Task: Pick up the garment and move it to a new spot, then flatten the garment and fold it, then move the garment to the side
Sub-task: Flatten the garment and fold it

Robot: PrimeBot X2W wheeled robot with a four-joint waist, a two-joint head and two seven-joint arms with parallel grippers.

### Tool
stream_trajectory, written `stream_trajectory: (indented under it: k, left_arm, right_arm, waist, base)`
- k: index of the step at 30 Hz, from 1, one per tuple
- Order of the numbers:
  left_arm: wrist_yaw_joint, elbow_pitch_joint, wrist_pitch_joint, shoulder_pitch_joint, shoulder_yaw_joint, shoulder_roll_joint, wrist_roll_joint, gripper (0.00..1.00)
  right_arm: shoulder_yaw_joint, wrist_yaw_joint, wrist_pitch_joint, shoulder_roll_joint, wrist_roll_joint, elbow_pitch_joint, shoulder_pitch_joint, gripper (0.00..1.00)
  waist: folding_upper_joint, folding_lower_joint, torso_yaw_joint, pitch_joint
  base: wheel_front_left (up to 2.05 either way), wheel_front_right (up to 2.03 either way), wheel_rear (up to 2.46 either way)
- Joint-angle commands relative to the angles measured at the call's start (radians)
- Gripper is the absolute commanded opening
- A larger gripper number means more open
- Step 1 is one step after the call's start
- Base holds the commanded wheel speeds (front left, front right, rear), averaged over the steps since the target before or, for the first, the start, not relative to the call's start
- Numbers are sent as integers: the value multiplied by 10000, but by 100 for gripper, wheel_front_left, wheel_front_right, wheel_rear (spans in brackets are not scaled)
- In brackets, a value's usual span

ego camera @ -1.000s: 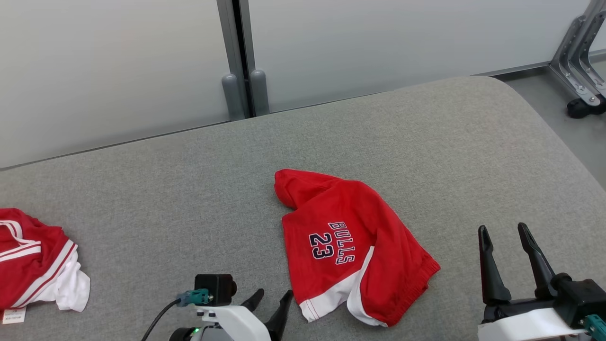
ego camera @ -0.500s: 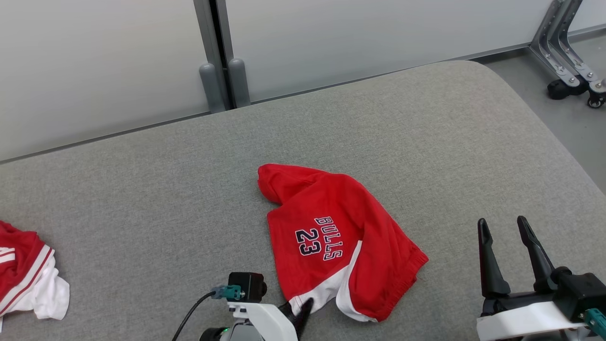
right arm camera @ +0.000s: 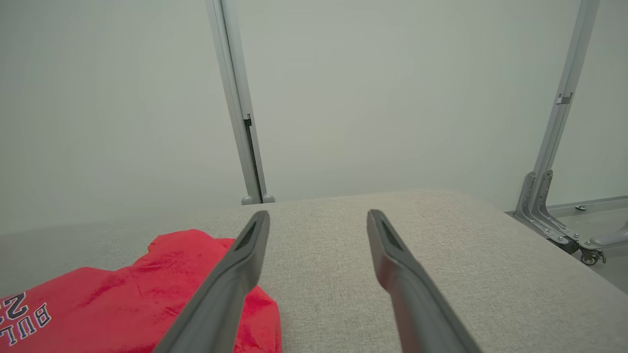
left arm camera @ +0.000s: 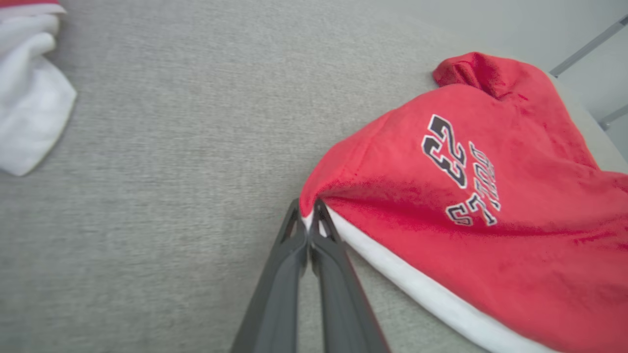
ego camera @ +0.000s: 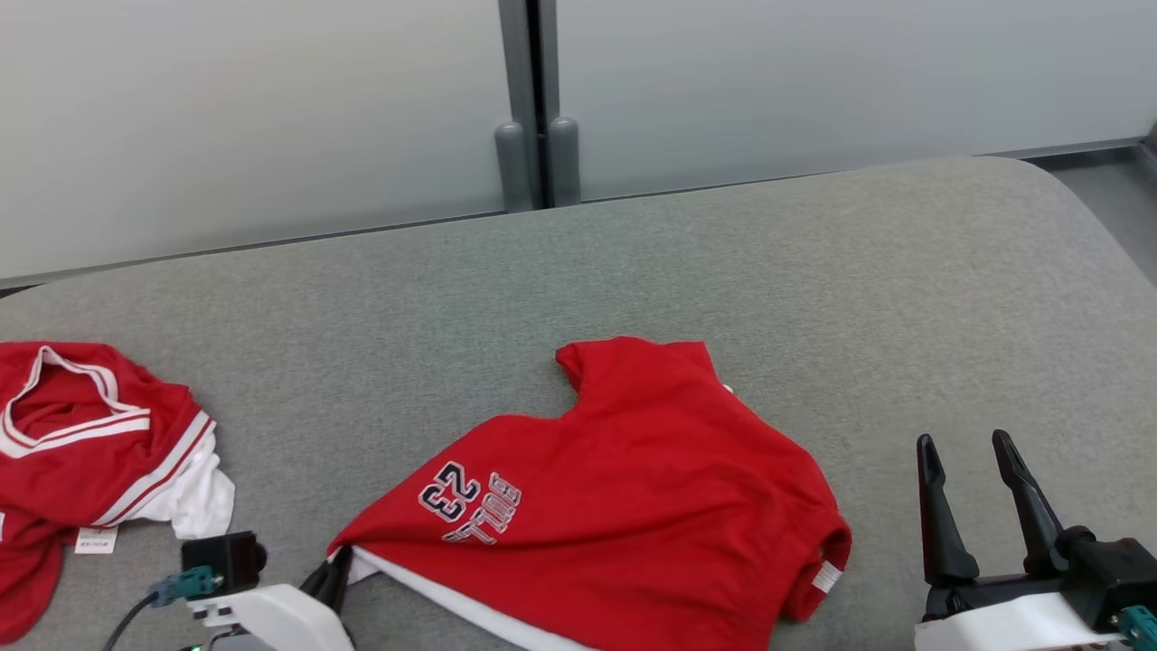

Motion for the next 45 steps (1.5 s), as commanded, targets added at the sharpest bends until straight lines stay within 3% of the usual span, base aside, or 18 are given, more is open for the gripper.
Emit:
stream_trajectory:
  k: [1, 3, 4, 5, 6, 9, 12, 17, 19, 21, 24, 26, 30, 33, 41, 42, 43, 45]
  left_arm:
    - [174, -160, 7, 185, 97, 290, -30, 0]
    - [526, -508, -65, 542, 303, 801, -157, 0]
    - [623, -628, -96, 671, 350, 893, -197, 25]
    - [681, -779, -86, 790, 348, 950, -254, 86]
    - [705, -965, -32, 918, 338, 1020, -326, 100]
    - [970, -1489, -72, 1245, 349, 1462, -268, 100]
    - [1629, -2235, -153, 1558, 303, 2096, 85, 100]
    - [2450, -4986, 40, 1251, 255, 2990, 703, 100]
    - [2711, -5907, 480, 666, -74, 2894, 1217, 100]
    - [2659, -6231, 743, 351, -267, 2633, 1352, 100]
    - [2410, -6225, 1782, -898, -1080, 1817, 2003, 100]
    - [2092, -5811, 2459, -1670, -1629, 875, 2243, 100]
    - [1271, -4090, 3579, -3023, -2465, -781, 2489, 100]
    - [730, -2396, 4262, -3710, -2812, -1647, 2728, 100]
    - [-778, 1248, 6447, -3765, -3168, -2440, 3601, 100]
    - [-984, 1518, 6615, -3616, -3194, -2531, 3677, 14]
    - [-1120, 1769, 6620, -3414, -3219, -2637, 3660, 0]
    - [-1215, 2121, 6141, -3203, -3143, -2857, 3679, 0]
  right_arm:
    - [11, 19, -3, -56, -33, -18, -43, 100]
    - [111, 19, -5, -103, -32, -1, -163, 100]
    - [140, 19, -5, -109, -40, 19, -182, 100]
    - [161, 19, -5, -114, -42, 27, -195, 100]
    - [168, 19, -3, -119, -39, 21, -199, 100]
    - [172, 19, -3, -143, -19, -17, -183, 100]
    - [111, 19, -3, -152, 1, -15, -55, 100]
    - [12, 19, -5, -150, 29, -67, -1, 100]
    - [92, 19, -3, -140, 13, -69, -92, 100]
    - [139, 19, -5, -135, 5, -53, -172, 100]
    - [312, 19, -3, -108, 48, -7, -440, 100]
    - [384, 19, -5, -99, 62, -8, -612, 100]
    - [515, 19, -5, -69, 148, 71, -862, 100]
    - [574, 19, -5, -54, 194, 151, -892, 100]
    - [411, 19, -3, -10, 267, 271, -623, 100]
    - [394, 19, -5, -14, 272, 272, -610, 100]
    - [355, 19, -5, -12, 284, 257, -576, 100]
    - [297, 19, -5, -6, 311, 228, -529, 100]
  waist:
    - [0, 0, 361, -14]
    - [0, 0, 571, -19]
    - [0, 0, 598, -21]
    - [0, 0, 617, -20]
    - [0, 0, 630, -19]
    - [0, 0, 602, -27]
    - [0, 0, 492, -34]
    - [0, 0, 331, 33]
    - [0, 0, 223, 121]
    - [0, 0, 149, 169]
    - [0, 0, -183, 327]
    - [0, 0, -472, 434]
    - [0, 0, -1147, 605]
    - [0, 0, -1703, 674]
    - [0, 0, -2762, 710]
    - [0, 0, -2836, 705]
    - [0, 0, -2877, 699]
    - [0, 0, -2899, 688]
  base:
    - [0, 0, 0]
    - [0, 0, 0]
    - [0, 0, 0]
    - [0, 0, 0]
    - [0, 0, 0]
    - [0, 0, 0]
    - [0, 0, 0]
    - [0, 0, 0]
    - [0, 0, 0]
    - [0, 0, 0]
    - [0, 0, 0]
    - [0, 0, 0]
    - [0, 0, 0]
    - [0, 0, 0]
    - [0, 0, 0]
    - [0, 0, 0]
    - [0, 0, 0]
    - [0, 0, 0]
